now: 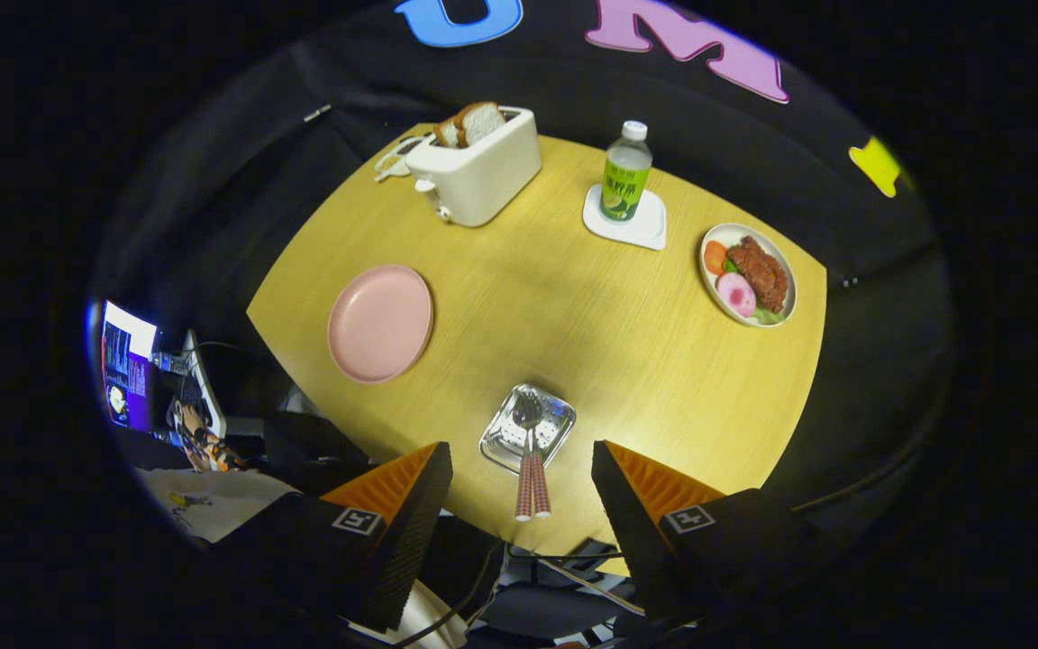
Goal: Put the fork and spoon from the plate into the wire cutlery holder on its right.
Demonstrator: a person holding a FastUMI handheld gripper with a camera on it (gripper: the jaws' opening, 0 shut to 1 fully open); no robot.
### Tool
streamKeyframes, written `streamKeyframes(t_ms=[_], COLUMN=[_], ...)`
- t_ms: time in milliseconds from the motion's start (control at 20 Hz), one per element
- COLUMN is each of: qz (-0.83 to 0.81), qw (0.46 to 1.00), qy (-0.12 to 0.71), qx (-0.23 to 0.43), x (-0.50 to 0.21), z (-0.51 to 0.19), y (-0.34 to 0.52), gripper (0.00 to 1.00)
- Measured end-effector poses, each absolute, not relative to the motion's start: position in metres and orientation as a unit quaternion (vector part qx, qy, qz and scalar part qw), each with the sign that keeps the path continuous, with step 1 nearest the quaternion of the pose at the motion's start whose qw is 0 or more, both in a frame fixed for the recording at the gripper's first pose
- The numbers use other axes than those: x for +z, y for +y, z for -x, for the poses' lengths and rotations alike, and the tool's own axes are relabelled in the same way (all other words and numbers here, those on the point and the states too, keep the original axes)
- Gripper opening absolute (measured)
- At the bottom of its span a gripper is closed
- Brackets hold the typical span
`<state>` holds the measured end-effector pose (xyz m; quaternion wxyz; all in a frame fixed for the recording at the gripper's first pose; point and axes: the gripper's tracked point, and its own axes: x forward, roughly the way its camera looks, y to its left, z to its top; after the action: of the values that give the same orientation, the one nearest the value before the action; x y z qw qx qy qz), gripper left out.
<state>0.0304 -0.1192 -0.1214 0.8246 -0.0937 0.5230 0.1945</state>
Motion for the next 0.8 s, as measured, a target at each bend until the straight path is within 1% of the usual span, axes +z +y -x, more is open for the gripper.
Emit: streamKeyframes(t_ms=[200,400,650,800], qz=[0.083,0.053,0.035,0.016], qw=[0.885,0.93,0.972,0.989], qy=[0.427,0.337,0.206,0.124], qx=[0.167,0.14,0.105,0.074], x=[-0.082,-0.043,0.017,0.059], z=[-0.034,-0.032,-0.029,-0.029], y=[-0.113,-0.098,-0.081,-0.076], gripper=[0.97,0.98,0.98,0.97])
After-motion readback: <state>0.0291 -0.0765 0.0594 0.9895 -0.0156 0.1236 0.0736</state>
